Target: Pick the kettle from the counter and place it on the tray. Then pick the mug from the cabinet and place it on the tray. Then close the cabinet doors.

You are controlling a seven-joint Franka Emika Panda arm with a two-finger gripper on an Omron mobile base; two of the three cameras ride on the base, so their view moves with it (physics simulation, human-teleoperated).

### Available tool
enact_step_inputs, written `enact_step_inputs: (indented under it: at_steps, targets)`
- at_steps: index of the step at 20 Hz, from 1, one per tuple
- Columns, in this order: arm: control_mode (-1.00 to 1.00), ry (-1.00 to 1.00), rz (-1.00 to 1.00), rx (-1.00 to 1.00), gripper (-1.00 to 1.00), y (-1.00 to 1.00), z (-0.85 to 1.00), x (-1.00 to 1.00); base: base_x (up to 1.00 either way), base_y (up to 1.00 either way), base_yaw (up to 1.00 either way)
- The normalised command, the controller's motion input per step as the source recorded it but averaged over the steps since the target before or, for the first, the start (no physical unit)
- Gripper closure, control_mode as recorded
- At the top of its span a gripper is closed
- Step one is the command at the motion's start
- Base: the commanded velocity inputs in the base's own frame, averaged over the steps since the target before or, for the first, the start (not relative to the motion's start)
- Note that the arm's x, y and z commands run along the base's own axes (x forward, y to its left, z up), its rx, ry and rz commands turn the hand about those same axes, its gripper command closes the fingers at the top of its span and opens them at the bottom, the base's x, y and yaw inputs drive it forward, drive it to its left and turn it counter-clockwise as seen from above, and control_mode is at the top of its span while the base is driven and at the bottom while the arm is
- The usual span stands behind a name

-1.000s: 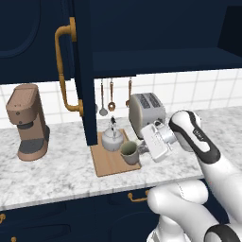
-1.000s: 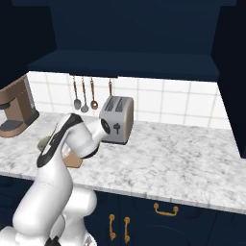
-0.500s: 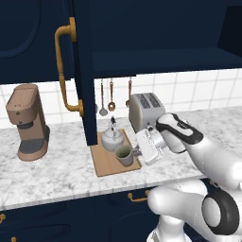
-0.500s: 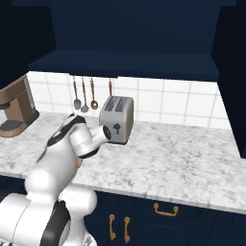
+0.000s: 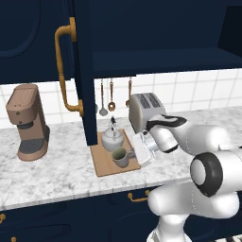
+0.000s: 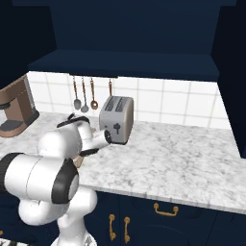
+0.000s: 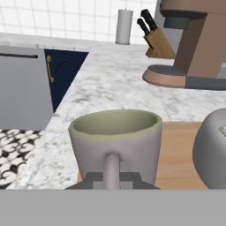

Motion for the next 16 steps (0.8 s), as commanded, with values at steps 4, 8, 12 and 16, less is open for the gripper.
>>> enact_step_inputs:
  at_steps: [4, 8, 12, 16]
  targets:
    - [-1.00, 0.00, 0.00, 0.03, 1.00, 0.00, -0.25, 0.35, 0.00, 0.00, 0.00]
    - [-1.00, 0.00, 0.00, 0.01, 1.00, 0.01, -0.28, 0.34, 0.00, 0.00, 0.00]
    - [-1.00, 0.00, 0.00, 0.00, 1.00, 0.02, -0.31, 0.25, 0.00, 0.00, 0.00]
    - [-1.00, 0.00, 0.00, 0.00, 1.00, 0.00, -0.30, 0.10, 0.00, 0.00, 0.00]
